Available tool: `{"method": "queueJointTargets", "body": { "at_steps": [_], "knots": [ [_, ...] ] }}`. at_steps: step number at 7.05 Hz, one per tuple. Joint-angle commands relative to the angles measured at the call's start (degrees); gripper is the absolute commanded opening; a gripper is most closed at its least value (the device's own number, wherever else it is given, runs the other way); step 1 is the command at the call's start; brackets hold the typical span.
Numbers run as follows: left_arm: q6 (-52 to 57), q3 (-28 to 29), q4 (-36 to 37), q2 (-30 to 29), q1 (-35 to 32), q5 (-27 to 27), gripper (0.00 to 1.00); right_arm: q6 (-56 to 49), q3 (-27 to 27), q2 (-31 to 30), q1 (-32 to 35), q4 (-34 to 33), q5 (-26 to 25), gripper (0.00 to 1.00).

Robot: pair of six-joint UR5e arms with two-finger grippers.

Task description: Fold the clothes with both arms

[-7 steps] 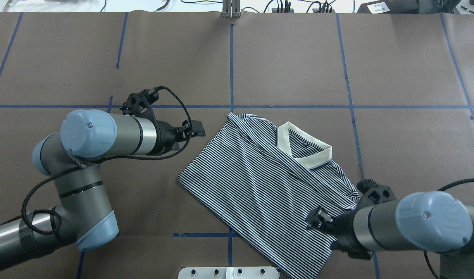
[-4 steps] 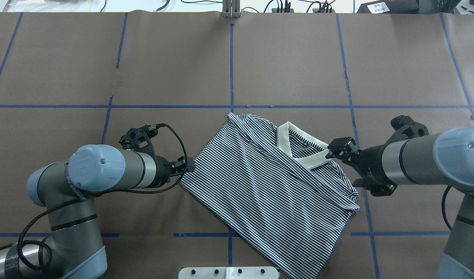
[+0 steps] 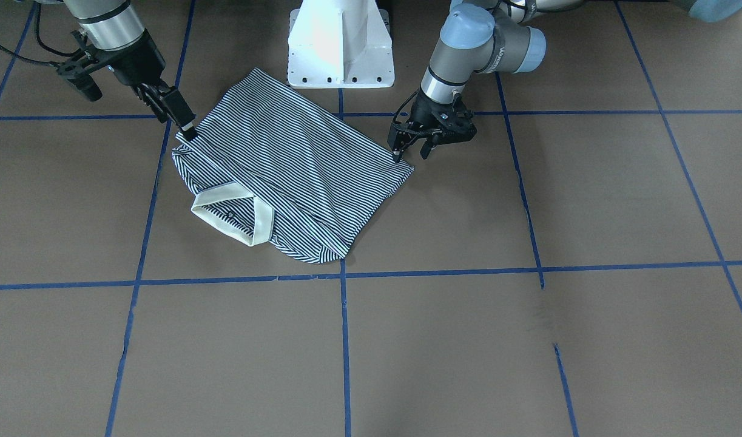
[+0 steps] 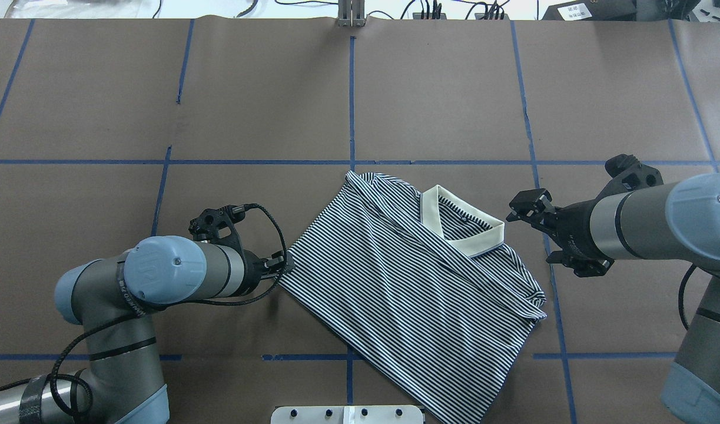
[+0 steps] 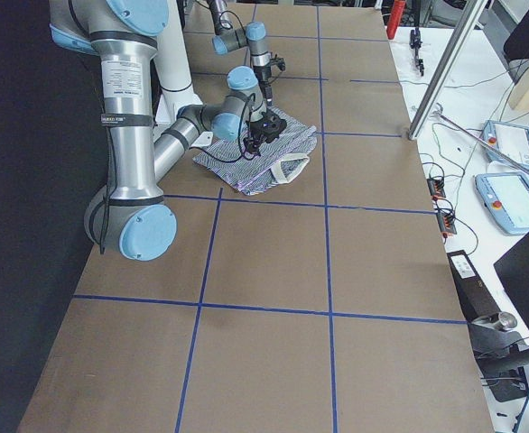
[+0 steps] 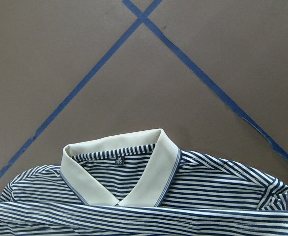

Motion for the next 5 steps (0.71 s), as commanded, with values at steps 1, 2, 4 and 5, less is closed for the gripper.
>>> {"method": "queueJointTargets", "body": {
  "at_steps": [1,2,4,5],
  "knots": [
    [0.16,1.05,0.08,-0.47,0.18,1.95,0.7,-0.09,-0.96,-0.06,0.02,0.0,-0.26,1.0],
    [0.16,1.22,0.08,-0.56,0.01,2.05,0.66,-0.18,-1.4,0.03,-0.06,0.0,-0.26,1.0],
    [0.16,1.49,0.08,-0.73,0.01,2.05,0.55,-0.53,-1.76,0.12,0.02,0.0,-0.35,1.0],
    [0.16,1.58,0.08,-0.73,0.1,2.05,0.54,-0.79,-1.84,0.12,-0.06,0.0,-0.35,1.0]
  ]
}}
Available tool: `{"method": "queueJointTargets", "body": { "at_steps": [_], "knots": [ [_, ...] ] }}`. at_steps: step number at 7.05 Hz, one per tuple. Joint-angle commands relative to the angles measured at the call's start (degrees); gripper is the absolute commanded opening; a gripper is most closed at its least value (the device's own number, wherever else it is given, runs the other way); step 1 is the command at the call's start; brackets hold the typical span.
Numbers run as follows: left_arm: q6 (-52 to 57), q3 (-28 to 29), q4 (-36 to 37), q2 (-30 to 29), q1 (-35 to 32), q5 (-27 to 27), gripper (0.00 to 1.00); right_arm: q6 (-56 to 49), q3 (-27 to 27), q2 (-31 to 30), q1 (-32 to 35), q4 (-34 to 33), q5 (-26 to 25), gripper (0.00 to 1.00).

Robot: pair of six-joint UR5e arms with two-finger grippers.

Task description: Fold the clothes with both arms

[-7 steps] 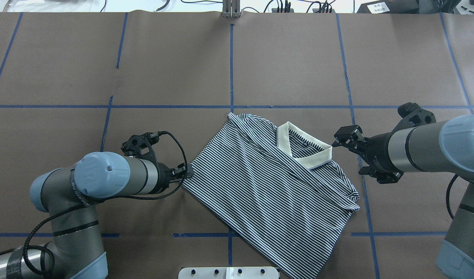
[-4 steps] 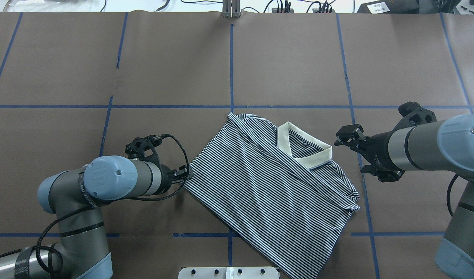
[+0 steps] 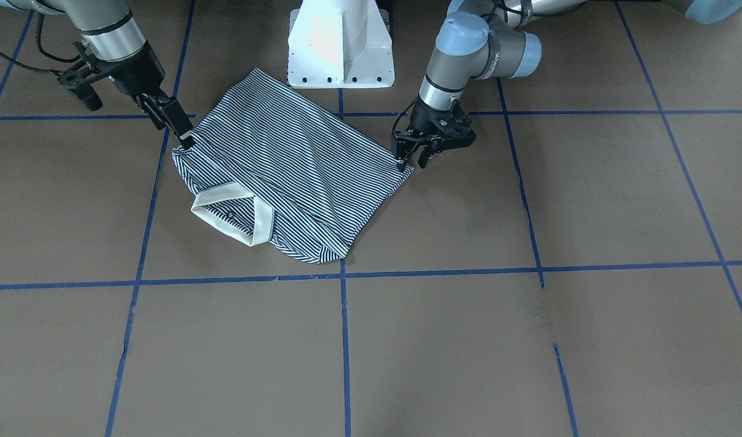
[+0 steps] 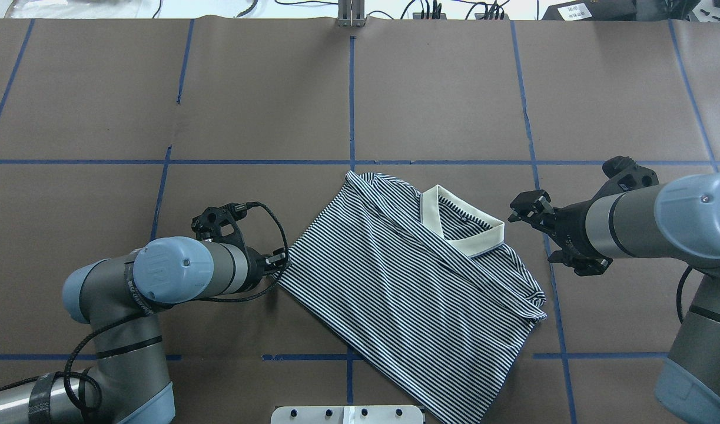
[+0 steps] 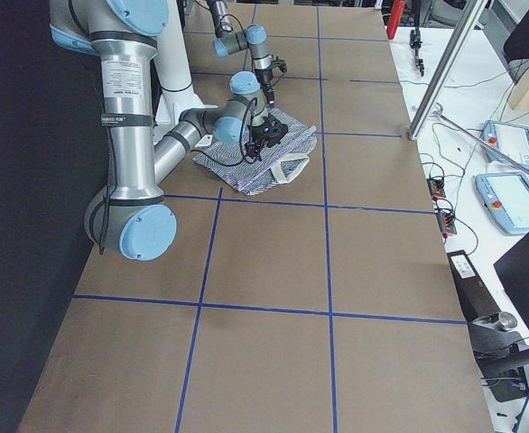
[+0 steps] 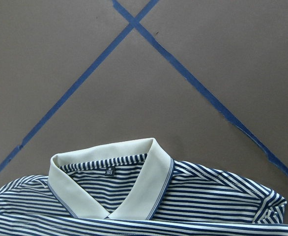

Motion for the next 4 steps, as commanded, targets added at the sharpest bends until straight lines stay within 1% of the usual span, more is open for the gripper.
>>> {"method": "queueJointTargets", "body": {
  "at_steps": [1,2,3,4],
  "knots": [
    [0.0,0.46,0.0,-0.05,0.07,0.02,0.52,-0.32,-0.25,0.02,-0.04,0.0,-0.01,1.0],
    [0.0,0.46,0.0,-0.14,0.07,0.02,0.46,-0.32,-0.25,0.02,-0.04,0.0,-0.01,1.0],
    [0.0,0.55,0.09,-0.4,0.07,-0.07,0.18,-0.32,-0.34,0.02,-0.04,0.0,-0.01,1.0],
    [0.0,0.9,0.09,-0.49,0.07,-0.07,0.02,-0.32,-0.43,-0.07,-0.04,0.0,-0.01,1.0]
  ]
}}
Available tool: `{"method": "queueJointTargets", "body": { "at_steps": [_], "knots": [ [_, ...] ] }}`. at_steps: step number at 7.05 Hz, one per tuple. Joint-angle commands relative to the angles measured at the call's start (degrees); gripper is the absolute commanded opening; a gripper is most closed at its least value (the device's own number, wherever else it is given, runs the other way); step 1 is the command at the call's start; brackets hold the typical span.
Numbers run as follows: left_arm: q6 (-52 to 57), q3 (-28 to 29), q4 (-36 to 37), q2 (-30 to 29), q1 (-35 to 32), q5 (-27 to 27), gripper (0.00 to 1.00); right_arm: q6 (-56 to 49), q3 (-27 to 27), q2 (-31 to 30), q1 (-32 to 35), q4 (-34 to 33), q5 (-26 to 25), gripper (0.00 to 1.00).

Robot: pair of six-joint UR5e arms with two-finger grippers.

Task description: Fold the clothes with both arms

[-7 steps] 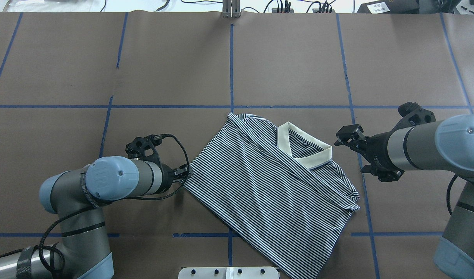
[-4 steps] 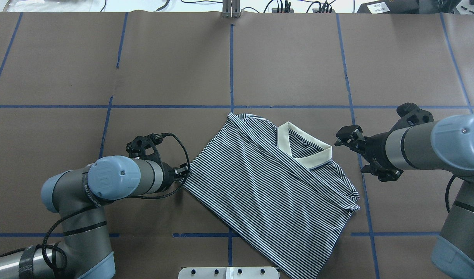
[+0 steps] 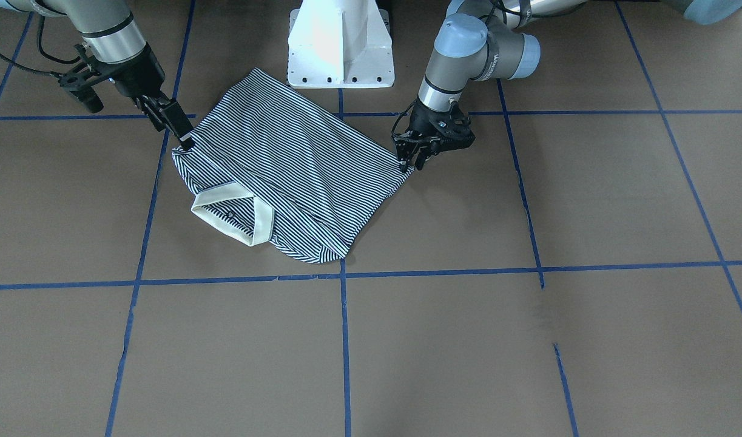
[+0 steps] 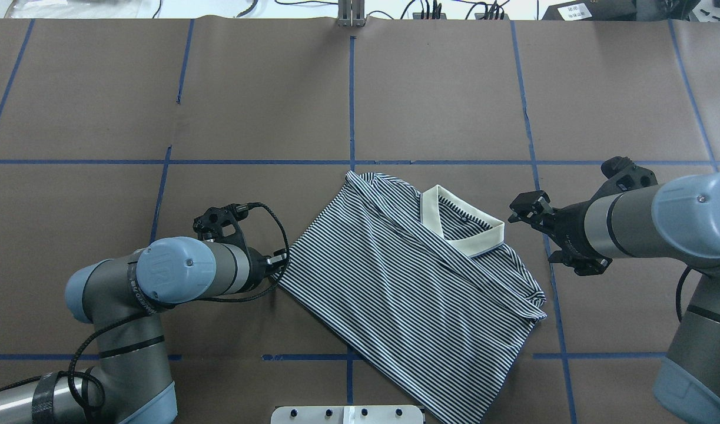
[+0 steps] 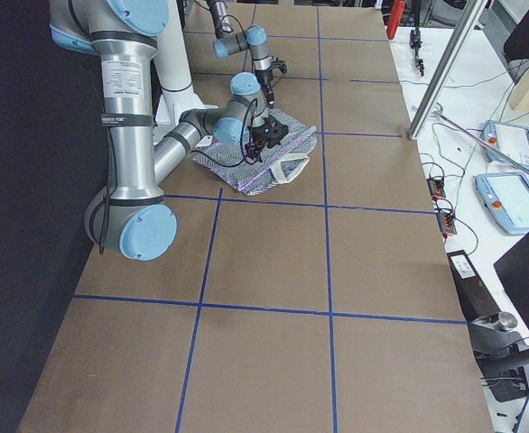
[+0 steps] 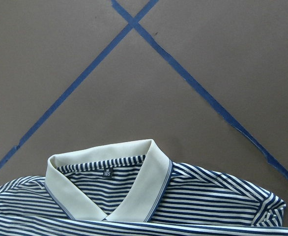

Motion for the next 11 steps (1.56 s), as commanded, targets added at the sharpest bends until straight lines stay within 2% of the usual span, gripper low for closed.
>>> {"method": "queueJointTargets", "body": {
  "at_steps": [1,3,4,5,7,8,9,10,11],
  "knots": [
    [0.0,0.32,0.03,-0.16,-0.08,-0.03,0.0,0.0,-0.35,0.01,0.0,0.0,0.0,1.0],
    [0.09,-0.47,1.68,-0.25,-0.87,0.06,0.0,0.0,-0.45,-0.08,0.0,0.0,-0.09,1.0],
    [5.05,-1.61,8.92,-3.38,-4.27,0.06,0.0,0.0,-0.53,-0.07,0.0,0.0,0.0,1.0],
    [12.75,-1.01,10.47,-4.11,-8.31,0.06,0.0,0.0,-0.45,0.01,0.0,0.0,0.0,1.0],
    [19.31,3.8,7.79,-6.03,-13.59,1.9,0.0,0.0,-0.45,0.01,0.0,0.0,0.0,1.0],
    [19.68,11.05,2.28,-9.09,-16.32,1.9,0.0,0.0,-0.53,0.01,0.08,0.0,0.0,1.0],
    [20.38,22.44,-6.04,-14.69,-18.95,1.9,0.0,-0.09,-0.45,0.01,0.08,0.0,0.0,1.0],
    [25.87,33.51,-11.95,-19.97,-22.72,1.9,0.0,-0.09,-0.36,0.01,0.08,0.0,0.0,1.0],
    [29.32,40.76,-15.06,-23.42,-25.63,1.9,0.0,-0.09,-0.36,0.1,0.08,0.0,0.09,1.0]
  ]
}}
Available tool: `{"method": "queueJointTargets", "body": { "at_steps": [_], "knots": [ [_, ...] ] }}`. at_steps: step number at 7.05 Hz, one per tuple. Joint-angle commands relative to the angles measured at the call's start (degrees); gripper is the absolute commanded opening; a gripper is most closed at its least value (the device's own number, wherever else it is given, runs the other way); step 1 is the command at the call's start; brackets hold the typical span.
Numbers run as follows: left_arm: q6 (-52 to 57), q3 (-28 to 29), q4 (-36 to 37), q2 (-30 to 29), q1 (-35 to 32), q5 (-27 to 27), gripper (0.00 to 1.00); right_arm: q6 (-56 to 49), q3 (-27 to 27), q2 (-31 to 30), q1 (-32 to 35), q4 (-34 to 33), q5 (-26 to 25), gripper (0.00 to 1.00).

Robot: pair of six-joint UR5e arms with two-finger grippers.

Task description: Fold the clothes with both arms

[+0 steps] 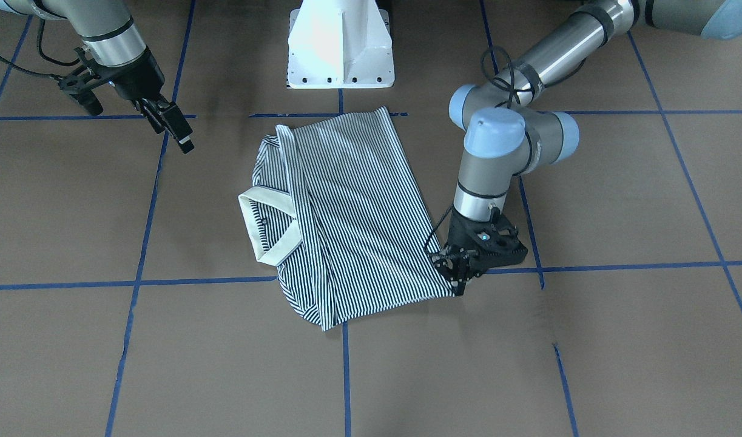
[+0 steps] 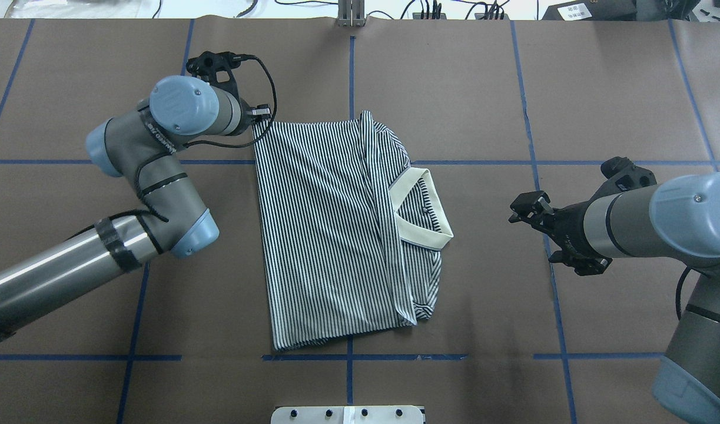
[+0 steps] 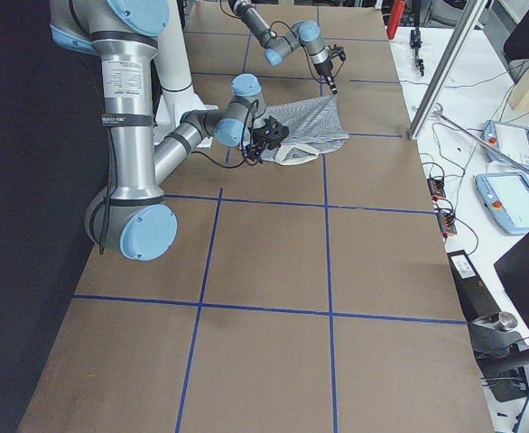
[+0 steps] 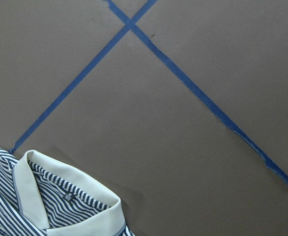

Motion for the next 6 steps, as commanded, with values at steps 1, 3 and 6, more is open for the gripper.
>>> {"method": "queueJointTargets", "body": {
  "at_steps": [1,3,6],
  "knots": [
    [5.04,13.16,-8.26,-5.41,-4.28,0.18,0.34,-0.01,0.13,0.15,-0.17,0.17,0.07,1.0],
    [4.52,8.83,-9.51,-2.97,-4.72,-0.07,0.67,0.08,-1.0,3.12,-0.52,0.18,-0.11,1.0],
    [4.35,-19.61,-6.98,16.42,-5.25,-8.14,0.7,-1.23,-9.4,14.26,-3.58,-1.13,0.24,1.0]
  ]
}}
